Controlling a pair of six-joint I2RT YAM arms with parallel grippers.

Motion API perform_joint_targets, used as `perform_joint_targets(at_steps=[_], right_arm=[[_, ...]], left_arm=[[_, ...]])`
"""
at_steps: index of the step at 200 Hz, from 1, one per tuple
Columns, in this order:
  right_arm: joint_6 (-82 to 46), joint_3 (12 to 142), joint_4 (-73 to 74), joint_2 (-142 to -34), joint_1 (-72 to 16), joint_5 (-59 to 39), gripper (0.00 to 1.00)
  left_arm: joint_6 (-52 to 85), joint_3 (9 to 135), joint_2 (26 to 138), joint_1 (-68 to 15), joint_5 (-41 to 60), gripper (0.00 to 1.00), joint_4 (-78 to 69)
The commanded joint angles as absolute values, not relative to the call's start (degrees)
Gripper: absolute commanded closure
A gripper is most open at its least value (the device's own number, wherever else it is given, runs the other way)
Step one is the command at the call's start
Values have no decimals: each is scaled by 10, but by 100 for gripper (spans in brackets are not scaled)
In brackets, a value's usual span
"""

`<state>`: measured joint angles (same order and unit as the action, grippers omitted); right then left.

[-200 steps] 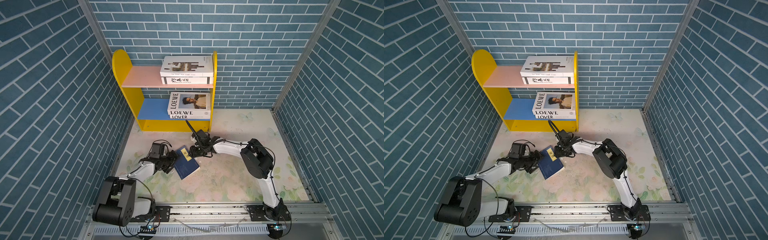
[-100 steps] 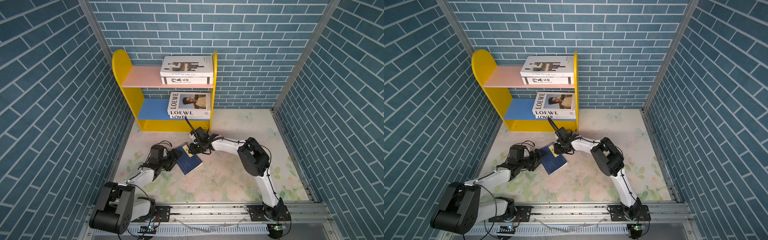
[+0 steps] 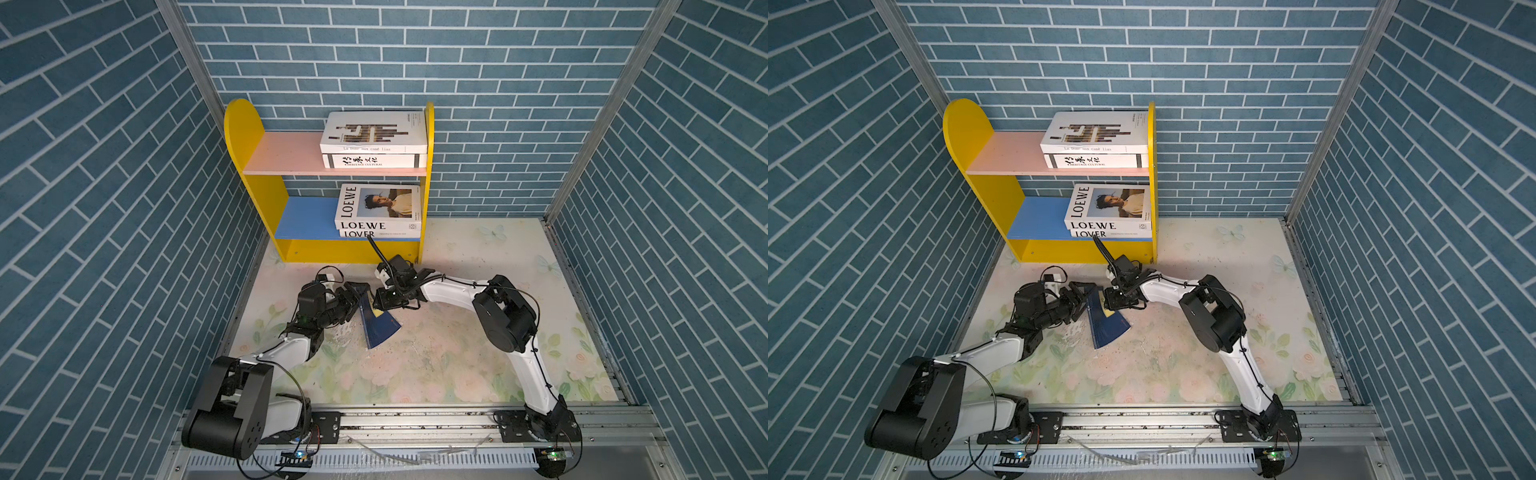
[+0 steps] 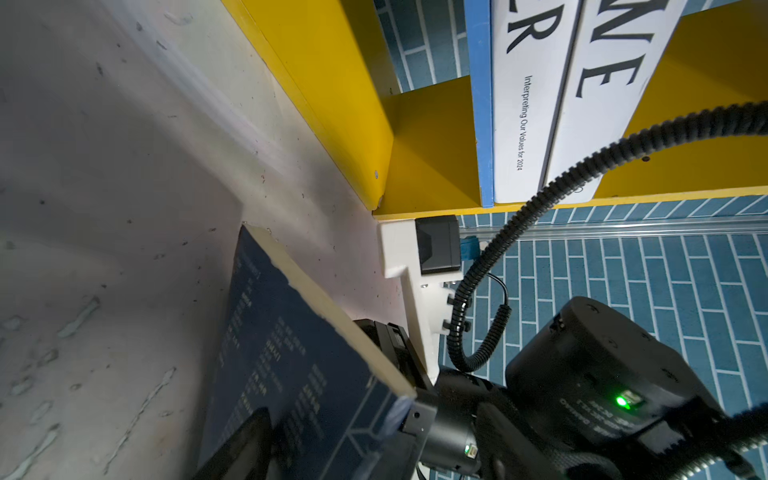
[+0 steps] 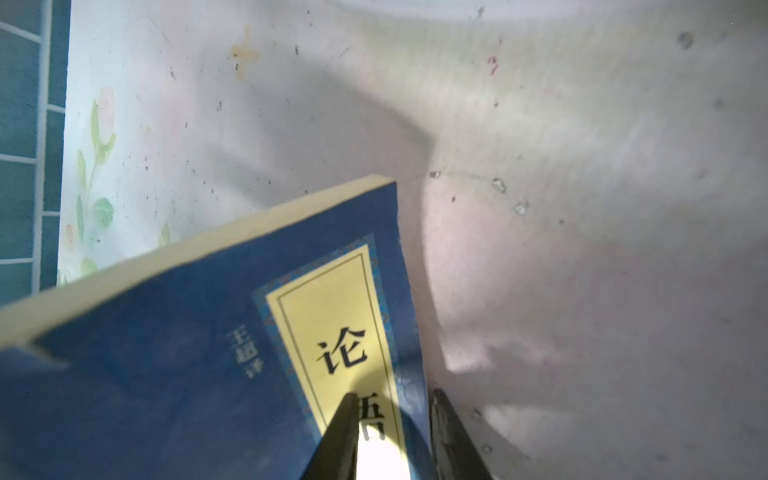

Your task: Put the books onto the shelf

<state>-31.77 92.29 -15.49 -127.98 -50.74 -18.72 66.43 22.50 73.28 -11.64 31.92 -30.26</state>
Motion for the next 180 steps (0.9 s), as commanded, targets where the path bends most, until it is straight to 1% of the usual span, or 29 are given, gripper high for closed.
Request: perform_joint_targets(at_steps=[1, 26, 33, 51, 61, 79, 96, 111, 120, 148, 165, 180], right_arm=[[-340, 898, -201, -1310, -528, -202, 70], [-344, 899, -199, -1309, -528, -201, 70], [-346, 901, -198, -1309, -528, -201, 70], [-350, 903, -198, -1309, -527, -199, 70], [-352, 904, -197, -1305, -527, -197, 70], [-353, 905, -197, -1297, -527, -195, 69], [-351, 910, -201, -1285, -525, -191, 66], [-350, 913, -200, -1266, -523, -178, 62], [-351, 913, -197, -1260, -520, -170, 57], [-372, 904, -176, -1185, -508, -133, 46], [-405, 877, -142, -1134, -494, -113, 39], [-438, 846, -112, -1085, -479, -95, 35]], left_arm=[[601, 253, 718, -124, 324, 28, -196], [544, 281, 709, -125, 301, 41, -93], [535, 285, 710, -124, 297, 45, -82], [535, 283, 717, -124, 289, 59, -79], [538, 281, 720, -124, 286, 65, -82], [538, 281, 728, -125, 283, 69, -84], [536, 286, 727, -124, 284, 75, -78], [534, 292, 719, -124, 285, 80, -67], [534, 296, 711, -124, 287, 81, -59], [535, 316, 666, -123, 294, 86, -17], [537, 332, 630, -120, 300, 90, 12], [545, 346, 595, -114, 307, 92, 36]])
